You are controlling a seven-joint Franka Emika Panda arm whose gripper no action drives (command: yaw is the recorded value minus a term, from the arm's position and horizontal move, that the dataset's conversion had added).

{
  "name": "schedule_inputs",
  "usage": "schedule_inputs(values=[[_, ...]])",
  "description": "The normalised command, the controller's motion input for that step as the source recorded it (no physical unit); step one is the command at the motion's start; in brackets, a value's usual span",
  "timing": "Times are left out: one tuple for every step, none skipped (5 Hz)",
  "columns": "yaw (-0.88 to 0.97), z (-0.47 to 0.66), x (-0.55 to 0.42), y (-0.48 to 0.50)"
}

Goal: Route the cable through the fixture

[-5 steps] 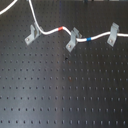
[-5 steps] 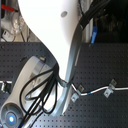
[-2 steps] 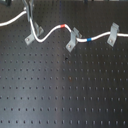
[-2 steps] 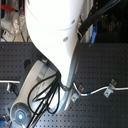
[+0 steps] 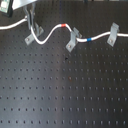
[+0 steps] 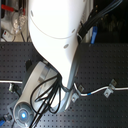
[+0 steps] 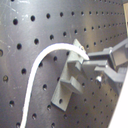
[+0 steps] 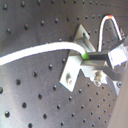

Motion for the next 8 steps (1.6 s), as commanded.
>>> schedule_inputs(values=[[-0.05,0.0,-0.119,-0.222],[-0.04,-0.17,-0.139,-0.367],[0.0,-0.05,-0.131,-0.228],[0.0,0.0,-0.033,-0.02],[0.0,0.01,-0.341,-0.189],[-0.01,0.0,0.0,0.0],[-0.18,0.0,-0.17,-0.1],[-0.11,0.01,-0.252,-0.159]])
